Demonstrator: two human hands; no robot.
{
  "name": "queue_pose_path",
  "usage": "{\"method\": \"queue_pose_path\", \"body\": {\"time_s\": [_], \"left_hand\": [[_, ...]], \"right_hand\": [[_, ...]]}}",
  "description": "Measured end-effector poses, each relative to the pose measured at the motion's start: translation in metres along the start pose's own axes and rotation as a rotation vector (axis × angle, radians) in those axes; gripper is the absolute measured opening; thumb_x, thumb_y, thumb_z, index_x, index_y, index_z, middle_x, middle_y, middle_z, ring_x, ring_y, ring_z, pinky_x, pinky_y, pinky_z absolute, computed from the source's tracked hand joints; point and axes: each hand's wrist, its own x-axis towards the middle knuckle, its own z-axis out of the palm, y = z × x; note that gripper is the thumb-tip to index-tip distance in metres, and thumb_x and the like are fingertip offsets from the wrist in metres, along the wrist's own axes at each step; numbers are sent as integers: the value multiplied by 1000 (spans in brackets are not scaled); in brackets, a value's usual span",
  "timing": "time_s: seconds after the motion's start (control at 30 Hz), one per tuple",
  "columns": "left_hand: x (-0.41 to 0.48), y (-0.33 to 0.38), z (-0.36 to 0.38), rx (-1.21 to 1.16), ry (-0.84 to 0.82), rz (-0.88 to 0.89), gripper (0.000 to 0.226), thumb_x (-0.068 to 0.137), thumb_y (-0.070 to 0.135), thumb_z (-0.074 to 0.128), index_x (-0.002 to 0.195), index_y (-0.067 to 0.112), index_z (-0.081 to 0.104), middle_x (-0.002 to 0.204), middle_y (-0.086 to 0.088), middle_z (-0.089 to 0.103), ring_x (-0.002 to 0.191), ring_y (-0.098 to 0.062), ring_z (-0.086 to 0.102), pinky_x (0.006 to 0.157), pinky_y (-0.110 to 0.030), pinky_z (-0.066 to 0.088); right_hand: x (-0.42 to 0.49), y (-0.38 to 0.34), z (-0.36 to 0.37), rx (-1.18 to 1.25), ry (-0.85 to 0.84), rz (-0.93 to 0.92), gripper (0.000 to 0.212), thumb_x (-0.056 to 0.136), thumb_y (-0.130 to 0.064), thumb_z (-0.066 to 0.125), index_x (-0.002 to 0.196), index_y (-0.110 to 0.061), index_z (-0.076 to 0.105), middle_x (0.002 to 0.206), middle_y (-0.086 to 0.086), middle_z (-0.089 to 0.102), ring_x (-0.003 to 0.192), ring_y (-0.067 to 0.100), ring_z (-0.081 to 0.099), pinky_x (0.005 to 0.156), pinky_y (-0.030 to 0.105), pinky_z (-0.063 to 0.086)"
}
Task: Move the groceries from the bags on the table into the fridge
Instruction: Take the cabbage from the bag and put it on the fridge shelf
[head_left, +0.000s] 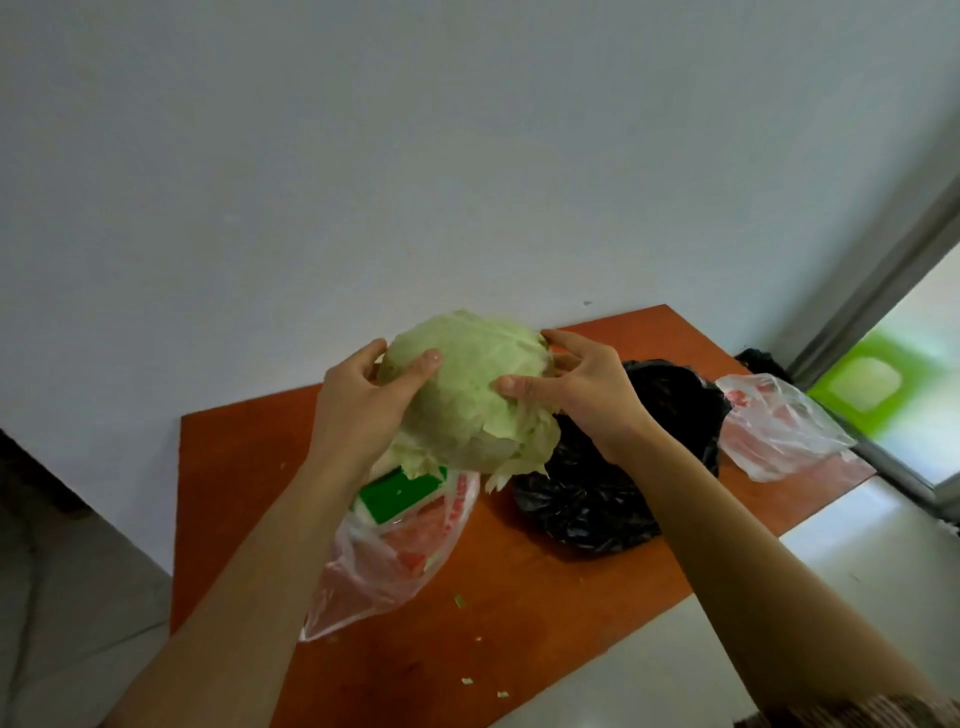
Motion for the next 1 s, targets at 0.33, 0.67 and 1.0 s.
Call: {"method": "queue_pose_path", "body": {"time_s": [0.33,0.67,1.0], "left_hand": [[-15,71,136,-157,-246,128,66,61,62,73,121,38,59,107,3,65,96,-13,64,81,-44,57],[-148,127,407,-405,-606,60,55,74,42,76,123,23,63,111,-2,68,105,-25,64,72,-36,59],[-346,204,671,-513,-956,53,44,78,35,75,118,22,61,109,-4,63,96,-25,65,68,-43,60]], "right_hand": [[-46,-17,-146,-108,374,-43,92,42,-45,93,121,-24,50,110,4,64,92,17,68,80,39,59],[-212,6,-405,-406,616,-37,86,53,-35,92,127,-20,52,109,-6,61,93,8,63,77,26,56],[-413,37,-644,-613,909,27,104,51,-35,92,139,-17,40,120,-1,53,110,21,55,93,36,52]]}}
